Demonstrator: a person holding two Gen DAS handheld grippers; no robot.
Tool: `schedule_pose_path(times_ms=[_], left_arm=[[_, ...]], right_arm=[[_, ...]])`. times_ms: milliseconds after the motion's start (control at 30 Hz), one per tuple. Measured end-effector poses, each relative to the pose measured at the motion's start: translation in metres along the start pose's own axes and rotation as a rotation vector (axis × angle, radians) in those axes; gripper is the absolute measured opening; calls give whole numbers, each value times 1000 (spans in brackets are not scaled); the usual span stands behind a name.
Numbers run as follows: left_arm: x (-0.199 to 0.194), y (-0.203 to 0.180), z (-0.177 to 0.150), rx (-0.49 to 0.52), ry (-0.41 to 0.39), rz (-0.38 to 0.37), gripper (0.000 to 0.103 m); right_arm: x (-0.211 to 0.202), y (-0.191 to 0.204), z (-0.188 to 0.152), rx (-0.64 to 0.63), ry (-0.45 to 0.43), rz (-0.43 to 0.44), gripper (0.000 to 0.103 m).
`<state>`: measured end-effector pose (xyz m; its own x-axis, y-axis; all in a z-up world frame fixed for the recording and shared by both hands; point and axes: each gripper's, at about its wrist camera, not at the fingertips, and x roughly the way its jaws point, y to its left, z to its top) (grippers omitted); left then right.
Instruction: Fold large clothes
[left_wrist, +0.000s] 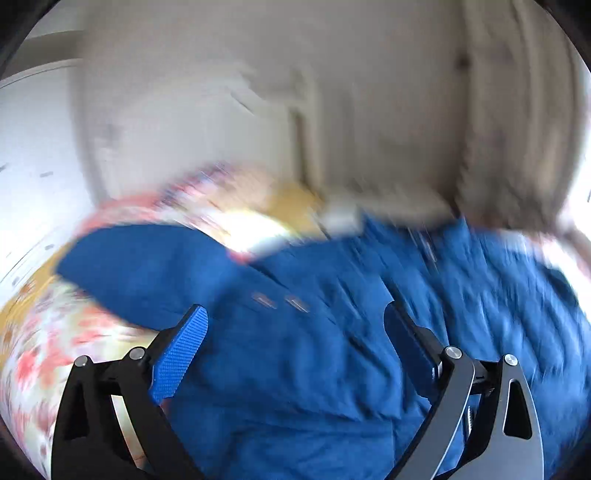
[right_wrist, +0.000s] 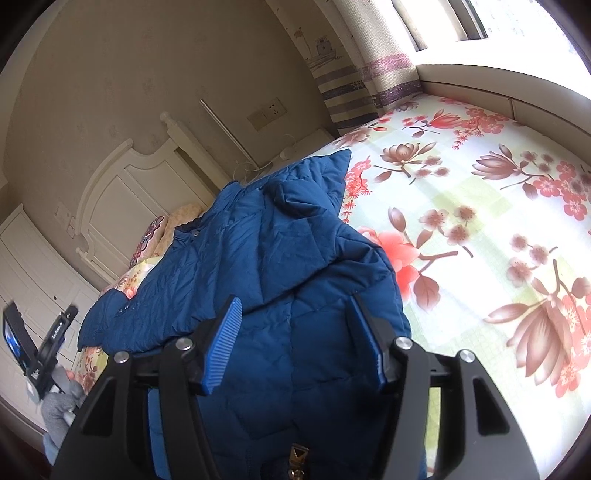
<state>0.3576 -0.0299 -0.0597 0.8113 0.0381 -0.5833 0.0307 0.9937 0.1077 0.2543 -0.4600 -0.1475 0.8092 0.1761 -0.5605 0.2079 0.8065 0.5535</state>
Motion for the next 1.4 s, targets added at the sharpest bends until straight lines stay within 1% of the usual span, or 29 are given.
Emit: schedule_pose_path(times_ms=[33,67,133,200,233,267,333,433,500,567,600,633,667,700,733,767,833,900,933,1000,1033,1067,1133,1167,1200,1233,1300,1367,1400], left_arm=[[12,-4,-4,17,32,-25,92],[23,-7,-10,12,56,-70,92],[33,-15,-15,-6,76,-121,92],[26,-9,-18,-35,41,-163,92],[23,-3,-18,-76,22,-215,92],[28,-1,-19,-97,21,-238,92],[36,2,-22,-127,43,-270,92],[41,10,-24,-174,67,-306,92],[47,5,-23,-179,70,-311,92],[45,4,-23,-174,70,-307,92],[43,4,-23,-173,70,-307,92],[41,5,-24,-175,66,-303,92],[39,5,-24,-176,57,-298,92],[37,6,-24,-175,43,-295,92],[34,6,-24,-172,29,-294,92],[31,4,-24,-159,22,-298,92],[33,-1,-24,-135,40,-304,92],[39,-6,-24,-111,85,-298,92],[42,-6,-24,-111,101,-295,92],[47,-4,-25,-124,131,-302,92],[48,-3,-26,-128,135,-304,92],[48,-3,-26,-130,138,-304,92],[49,-4,-26,-123,142,-299,92],[50,-6,-26,-117,148,-294,92],[51,-6,-26,-113,152,-292,92],[51,-7,-27,-111,155,-291,92],[50,-6,-26,-114,154,-293,92],[50,-4,-26,-124,151,-301,92],[50,-3,-26,-129,150,-306,92]], right_arm=[[0,0,0,-2,1,-2,59],[0,1,0,-4,4,-4,59],[5,5,2,-21,45,-12,59],[9,10,6,-35,77,-8,61],[11,13,10,-48,94,0,64],[14,16,13,-57,106,0,69],[29,21,24,-50,149,-23,71],[50,28,35,-8,171,20,73],[73,29,38,44,199,27,75],[85,27,40,85,174,20,74],[82,26,41,103,128,1,67],[78,21,41,133,89,-10,30],[69,13,39,180,42,23,13],[65,7,38,197,26,45,11],[60,3,36,210,16,45,8],[56,0,35,217,10,42,7],[48,-5,34,210,4,47,6],[51,-11,35,213,35,41,7],[57,-14,35,217,78,31,8],[64,-14,36,209,169,40,17],[60,-9,36,202,185,37,22],[49,-7,35,197,184,18,32],[7,-1,30,167,49,-117,40],[-9,7,30,115,-21,-184,40],[-23,20,34,19,-91,-233,40],[-26,32,40,-53,-118,-236,41],[-18,50,56,-143,-124,-221,42],[-1,72,69,-259,-122,-216,42],[16,83,76,-325,-102,-213,42]])
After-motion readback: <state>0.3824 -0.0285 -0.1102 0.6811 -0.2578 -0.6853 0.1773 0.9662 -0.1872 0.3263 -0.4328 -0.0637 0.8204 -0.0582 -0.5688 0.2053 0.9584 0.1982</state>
